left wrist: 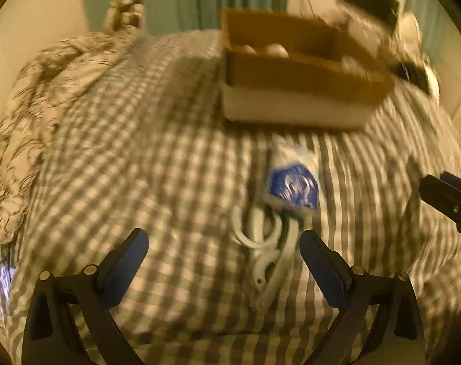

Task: Organize objects
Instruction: 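Grasp the green hanger with the left tool while the right tool grasps the blue tissue pack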

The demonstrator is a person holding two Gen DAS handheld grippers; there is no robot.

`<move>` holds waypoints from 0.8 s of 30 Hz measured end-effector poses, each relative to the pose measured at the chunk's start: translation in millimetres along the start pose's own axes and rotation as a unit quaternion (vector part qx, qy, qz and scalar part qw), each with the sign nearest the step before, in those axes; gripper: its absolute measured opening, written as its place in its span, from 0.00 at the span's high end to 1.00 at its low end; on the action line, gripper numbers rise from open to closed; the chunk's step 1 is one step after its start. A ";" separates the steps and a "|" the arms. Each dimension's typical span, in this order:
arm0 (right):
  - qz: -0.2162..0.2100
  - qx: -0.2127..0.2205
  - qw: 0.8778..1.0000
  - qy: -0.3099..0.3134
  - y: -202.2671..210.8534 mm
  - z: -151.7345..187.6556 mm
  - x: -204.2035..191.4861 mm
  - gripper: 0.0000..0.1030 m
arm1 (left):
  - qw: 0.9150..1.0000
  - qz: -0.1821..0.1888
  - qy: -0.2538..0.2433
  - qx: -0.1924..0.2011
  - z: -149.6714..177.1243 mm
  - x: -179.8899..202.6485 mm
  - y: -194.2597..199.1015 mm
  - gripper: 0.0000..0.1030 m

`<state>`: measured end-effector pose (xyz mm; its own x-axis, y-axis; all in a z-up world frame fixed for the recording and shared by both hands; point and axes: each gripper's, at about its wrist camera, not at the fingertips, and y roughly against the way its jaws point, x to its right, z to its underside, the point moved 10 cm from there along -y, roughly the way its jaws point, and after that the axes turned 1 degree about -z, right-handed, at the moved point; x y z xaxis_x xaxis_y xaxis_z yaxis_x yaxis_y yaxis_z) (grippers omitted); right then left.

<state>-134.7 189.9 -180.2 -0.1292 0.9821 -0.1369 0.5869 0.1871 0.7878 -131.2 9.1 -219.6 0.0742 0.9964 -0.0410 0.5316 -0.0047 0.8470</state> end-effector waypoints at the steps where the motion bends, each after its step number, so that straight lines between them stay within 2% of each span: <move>1: 0.001 -0.006 1.000 -0.001 -3.9 1.9 1.2 0.14 | 1.000 0.001 -0.011 -0.006 1.8 6.2 -3.5 0.05; 5: 0.003 -0.011 1.000 -0.004 -10.2 1.4 5.6 0.14 | 0.998 0.019 -0.036 -0.043 10.3 30.7 -27.3 0.20; 8: 0.002 -0.019 1.000 -0.004 -15.3 4.9 6.3 0.14 | 0.996 0.030 -0.043 -0.070 17.2 43.5 -47.5 0.24; 11: 0.004 -0.029 1.000 -0.005 -22.5 7.0 6.6 0.14 | 0.996 0.030 -0.040 -0.073 17.0 45.7 -57.4 0.27; 14: 0.007 -0.030 1.000 -0.006 -24.0 8.1 7.8 0.14 | 0.996 0.037 -0.033 -0.068 17.1 43.5 -52.9 0.41; 15: 0.008 -0.029 1.000 -0.006 -24.0 8.3 7.6 0.14 | 0.996 0.044 -0.029 -0.067 17.8 42.6 -49.1 0.46; 16: 0.009 -0.028 1.000 -0.006 -23.4 8.4 8.0 0.14 | 0.996 0.053 -0.024 -0.066 18.8 41.6 -44.8 0.56; 17: 0.010 -0.028 1.000 -0.006 -23.0 8.4 7.9 0.14 | 0.996 0.061 -0.020 -0.065 18.4 41.0 -39.0 0.60; 20: 0.017 -0.024 1.000 -0.003 -20.6 8.9 7.8 0.14 | 0.995 0.078 -0.007 -0.064 22.5 37.1 -24.6 0.61; 24: 0.023 -0.020 1.000 0.002 -16.6 8.4 3.9 0.14 | 0.997 0.072 -0.001 -0.041 20.8 25.3 3.0 0.62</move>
<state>-138.2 190.8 -198.8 -0.1063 0.9896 -0.0971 0.5597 0.1403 0.8168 -110.2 32.5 -229.2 0.1469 0.9857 0.0826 0.4446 -0.1404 0.8846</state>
